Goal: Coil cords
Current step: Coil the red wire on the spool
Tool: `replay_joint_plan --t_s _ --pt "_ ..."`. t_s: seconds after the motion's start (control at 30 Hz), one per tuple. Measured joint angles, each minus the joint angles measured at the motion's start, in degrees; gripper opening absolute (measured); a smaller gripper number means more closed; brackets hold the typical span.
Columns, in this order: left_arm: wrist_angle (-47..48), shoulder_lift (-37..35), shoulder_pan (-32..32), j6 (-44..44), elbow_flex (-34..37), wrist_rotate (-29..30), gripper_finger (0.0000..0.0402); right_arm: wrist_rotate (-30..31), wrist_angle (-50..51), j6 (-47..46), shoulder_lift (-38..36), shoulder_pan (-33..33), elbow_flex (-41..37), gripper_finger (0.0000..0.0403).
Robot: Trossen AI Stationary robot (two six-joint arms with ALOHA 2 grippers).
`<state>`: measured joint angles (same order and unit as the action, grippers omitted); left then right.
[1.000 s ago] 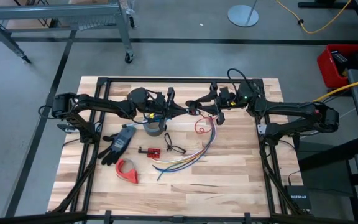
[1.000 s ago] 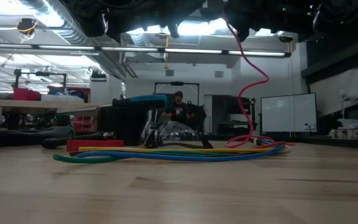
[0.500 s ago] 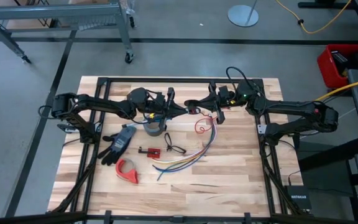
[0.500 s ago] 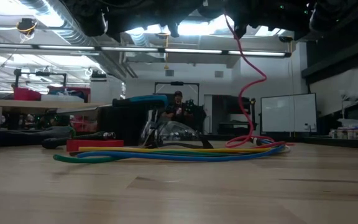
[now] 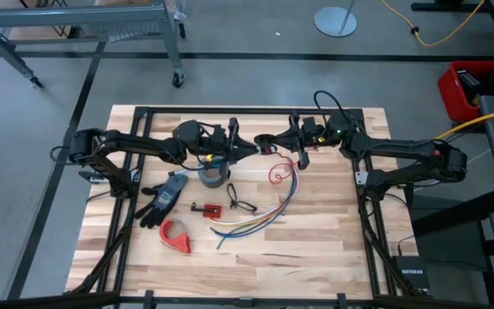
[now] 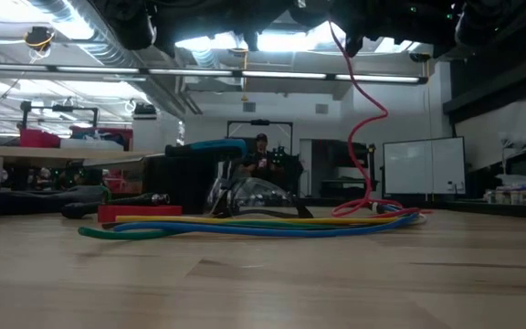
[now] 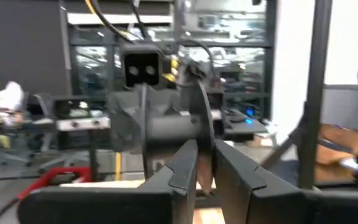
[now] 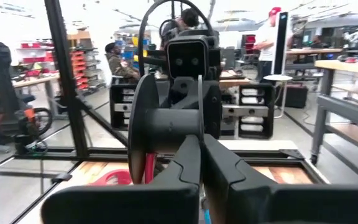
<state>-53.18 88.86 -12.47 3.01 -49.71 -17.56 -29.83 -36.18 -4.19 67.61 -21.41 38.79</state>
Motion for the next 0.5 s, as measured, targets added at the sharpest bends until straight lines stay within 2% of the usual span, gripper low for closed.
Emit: replay_joint_plan --t_s 0.27,0.5 --pt "3.0 -4.5 -0.8 -0.4 0.0 2.1 0.0072 0.7 0.3 0.0 0.0 0.0 0.0 0.0003" --pt "11.9 -9.2 -2.7 -2.4 0.0 2.1 0.0071 2.3 0.1 0.5 0.0 -1.6 0.0 0.0002"
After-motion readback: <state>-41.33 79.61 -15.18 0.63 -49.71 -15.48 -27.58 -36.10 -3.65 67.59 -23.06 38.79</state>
